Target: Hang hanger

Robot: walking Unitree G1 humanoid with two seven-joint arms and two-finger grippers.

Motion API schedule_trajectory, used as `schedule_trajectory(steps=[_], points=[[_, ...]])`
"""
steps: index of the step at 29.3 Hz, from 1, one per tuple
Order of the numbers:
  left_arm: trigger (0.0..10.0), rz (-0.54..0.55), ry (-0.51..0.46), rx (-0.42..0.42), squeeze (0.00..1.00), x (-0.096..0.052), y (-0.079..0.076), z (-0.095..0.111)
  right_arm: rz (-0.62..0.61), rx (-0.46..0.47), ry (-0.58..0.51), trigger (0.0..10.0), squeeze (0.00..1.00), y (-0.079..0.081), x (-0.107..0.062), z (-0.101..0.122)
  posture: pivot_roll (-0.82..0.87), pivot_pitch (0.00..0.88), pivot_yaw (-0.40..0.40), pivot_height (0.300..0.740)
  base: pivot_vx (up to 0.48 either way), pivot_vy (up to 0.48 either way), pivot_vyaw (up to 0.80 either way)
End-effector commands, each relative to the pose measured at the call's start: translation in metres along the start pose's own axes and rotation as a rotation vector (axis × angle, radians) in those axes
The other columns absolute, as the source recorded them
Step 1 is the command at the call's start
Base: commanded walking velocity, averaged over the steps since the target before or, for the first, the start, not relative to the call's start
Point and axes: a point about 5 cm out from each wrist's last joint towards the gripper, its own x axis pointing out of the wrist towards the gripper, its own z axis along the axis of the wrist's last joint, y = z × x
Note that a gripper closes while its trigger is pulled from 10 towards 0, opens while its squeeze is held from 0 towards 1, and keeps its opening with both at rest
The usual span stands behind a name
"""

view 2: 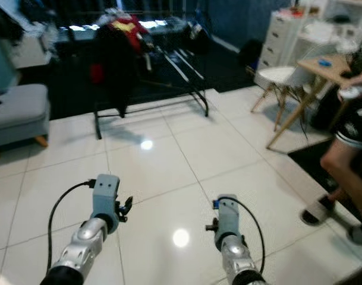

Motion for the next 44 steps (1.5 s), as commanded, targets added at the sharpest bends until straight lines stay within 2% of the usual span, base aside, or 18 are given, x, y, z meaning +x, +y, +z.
schedule_trajectory(steps=[1,6,9,16,19,24,25,26,27,29,32,33,34,35,43,44], points=[[10.0,-0.008,0.006,0.023,0.00,0.001,-0.001,0.000,-0.008,-0.005,0.001,10.0,0.00,-0.002,0.000,-0.001,0.06,0.008,0.016,0.740,0.000,0.000,-0.80],[10.0,0.074,0.111,0.025,0.00,0.001,0.008,-0.015,-0.014,-0.014,0.027,10.0,0.00,-0.005,-0.003,-0.009,0.07,0.007,0.016,0.740,0.000,0.000,-0.80],[10.0,0.082,0.135,0.016,0.00,-0.002,0.012,-0.022,-0.024,-0.016,0.056,10.0,0.00,-0.006,-0.004,-0.015,0.06,0.008,0.027,0.740,0.000,0.000,-0.80],[10.0,0.083,0.154,0.019,0.00,-0.003,0.015,-0.025,-0.061,-0.015,0.125,10.0,0.00,-0.011,-0.009,-0.033,0.07,0.011,0.038,0.740,0.000,0.000,-0.80],[10.0,0.086,0.142,0.011,0.00,-0.002,0.017,-0.022,-0.065,-0.003,0.124,10.0,0.00,-0.011,-0.010,-0.033,0.07,0.009,0.041,0.740,0.000,0.000,-0.80],[10.0,0.044,0.076,0.037,0.00,0.002,0.014,-0.009,-0.042,0.017,0.092,10.0,0.00,-0.008,-0.009,-0.029,0.07,0.009,0.046,0.740,0.000,0.000,-0.80],[10.0,0.019,0.032,0.041,0.00,0.003,0.011,-0.002,-0.018,0.045,0.067,10.0,0.00,-0.006,-0.008,-0.026,0.07,0.000,0.047,0.740,0.000,0.000,-0.80],[10.0,0.019,0.032,0.041,0.00,0.003,0.011,-0.002,-0.018,0.045,0.067,10.0,0.00,-0.006,-0.008,-0.026,0.07,0.000,0.047,0.740,0.000,0.000,-0.80],[10.0,-0.021,-0.020,0.034,0.00,0.005,0.007,0.007,0.022,0.086,0.035,10.0,0.00,-0.005,-0.007,-0.020,0.07,0.000,0.047,0.740,0.000,0.000,-0.80],[10.0,-0.021,-0.020,0.034,0.00,0.005,0.007,0.007,0.022,0.086,0.035,10.0,0.00,-0.005,-0.007,-0.020,0.07,0.000,0.047,0.740,0.000,0.000,-0.80],[10.0,-0.214,-0.277,0.080,0.00,0.002,-0.018,0.053,0.262,0.277,-0.079,10.0,0.00,0.006,-0.005,0.002,0.07,0.000,0.044,0.740,0.000,0.000,-0.80],[10.0,-0.278,-0.342,0.097,0.00,-0.001,-0.027,0.067,0.325,0.314,-0.106,10.0,0.00,0.007,-0.005,0.008,0.07,0.000,0.037,0.740,0.000,0.000,-0.80],[10.0,-0.278,-0.342,0.097,0.00,-0.001,-0.027,0.067,0.325,0.314,-0.106,10.0,0.00,0.007,-0.005,0.008,0.07,0.000,0.037,0.740,0.000,0.000,-0.80],[10.0,-0.356,-0.419,0.121,0.00,-0.004,-0.038,0.085,0.390,0.345,-0.134,10.0,0.00,0.007,-0.005,0.015,0.07,0.000,0.036,0.740,0.000,0.000,-0.80],[10.0,-0.390,-0.433,0.156,0.00,-0.004,-0.044,0.091,0.433,0.346,-0.144,10.0,0.00,0.009,-0.006,0.017,0.07,0.000,0.036,0.740,0.000,0.000,-0.80],[10.0,-0.374,-0.405,0.191,0.00,-0.001,-0.044,0.088,0.448,0.314,-0.138,10.0,0.00,0.012,-0.006,0.016,0.07,0.000,0.039,0.740,0.000,0.000,-0.80]])
